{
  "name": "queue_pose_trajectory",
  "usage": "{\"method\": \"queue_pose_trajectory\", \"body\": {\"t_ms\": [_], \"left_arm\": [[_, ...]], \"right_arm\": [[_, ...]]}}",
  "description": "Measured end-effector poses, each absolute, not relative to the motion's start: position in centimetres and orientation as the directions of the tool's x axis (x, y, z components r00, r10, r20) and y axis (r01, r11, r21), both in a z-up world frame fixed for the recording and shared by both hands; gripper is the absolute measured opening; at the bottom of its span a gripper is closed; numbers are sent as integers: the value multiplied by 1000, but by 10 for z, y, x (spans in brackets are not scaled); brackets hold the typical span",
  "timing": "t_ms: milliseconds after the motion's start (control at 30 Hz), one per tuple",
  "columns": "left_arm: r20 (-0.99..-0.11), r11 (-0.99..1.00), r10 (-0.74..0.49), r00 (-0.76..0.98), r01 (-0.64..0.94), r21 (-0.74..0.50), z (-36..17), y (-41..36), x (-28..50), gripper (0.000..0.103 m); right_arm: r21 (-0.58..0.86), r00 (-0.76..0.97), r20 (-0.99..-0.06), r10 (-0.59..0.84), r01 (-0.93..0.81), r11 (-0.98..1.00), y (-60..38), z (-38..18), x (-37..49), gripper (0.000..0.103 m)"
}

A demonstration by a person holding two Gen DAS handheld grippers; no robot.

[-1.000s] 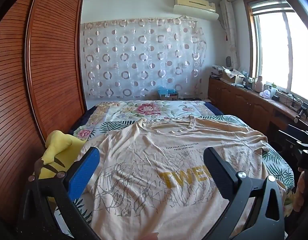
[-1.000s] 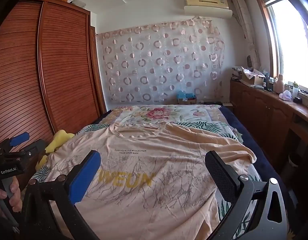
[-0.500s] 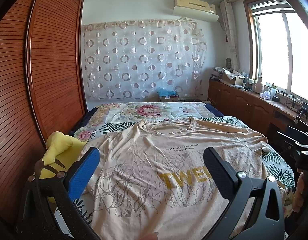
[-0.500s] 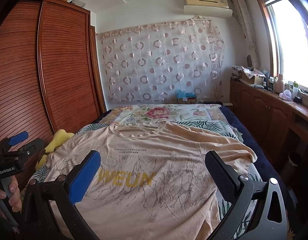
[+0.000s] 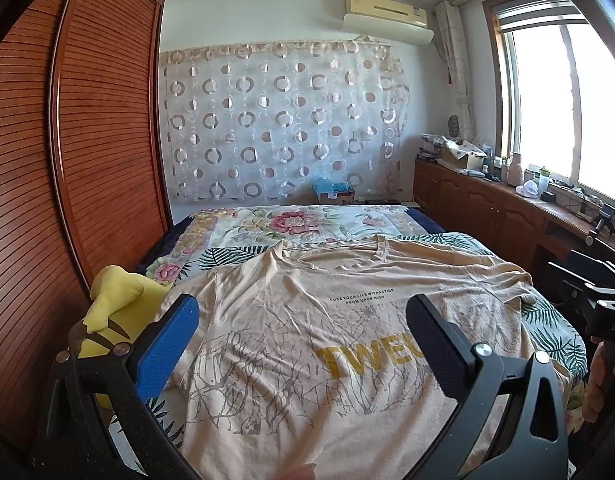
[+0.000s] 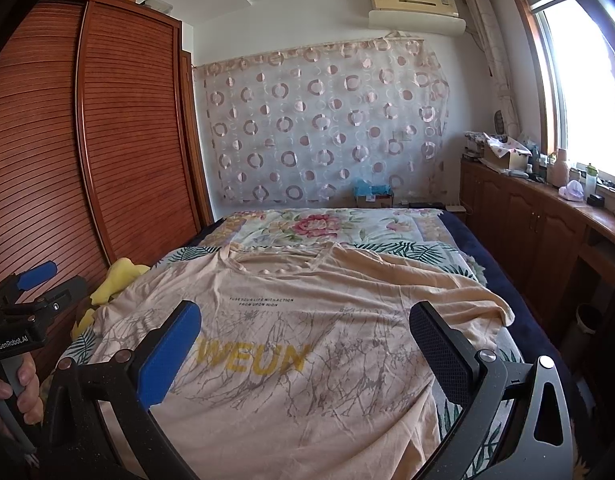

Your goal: Fold small clothes

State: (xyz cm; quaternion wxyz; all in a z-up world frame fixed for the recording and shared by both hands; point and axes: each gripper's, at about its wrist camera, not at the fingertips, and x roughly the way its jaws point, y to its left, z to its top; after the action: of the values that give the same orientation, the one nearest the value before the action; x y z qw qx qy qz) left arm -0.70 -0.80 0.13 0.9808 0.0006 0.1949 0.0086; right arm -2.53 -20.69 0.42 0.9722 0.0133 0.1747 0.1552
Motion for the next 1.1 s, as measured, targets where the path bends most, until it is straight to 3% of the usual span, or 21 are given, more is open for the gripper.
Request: {"method": "queue_pose_trajectory", "body": {"t_ms": [1100], "left_arm": [[-378,1000,16,926,-17,3,3,-10,-8,103]], "right_arm": [[79,893,-332,305,-296,952,-208,6,-24,103]]}}
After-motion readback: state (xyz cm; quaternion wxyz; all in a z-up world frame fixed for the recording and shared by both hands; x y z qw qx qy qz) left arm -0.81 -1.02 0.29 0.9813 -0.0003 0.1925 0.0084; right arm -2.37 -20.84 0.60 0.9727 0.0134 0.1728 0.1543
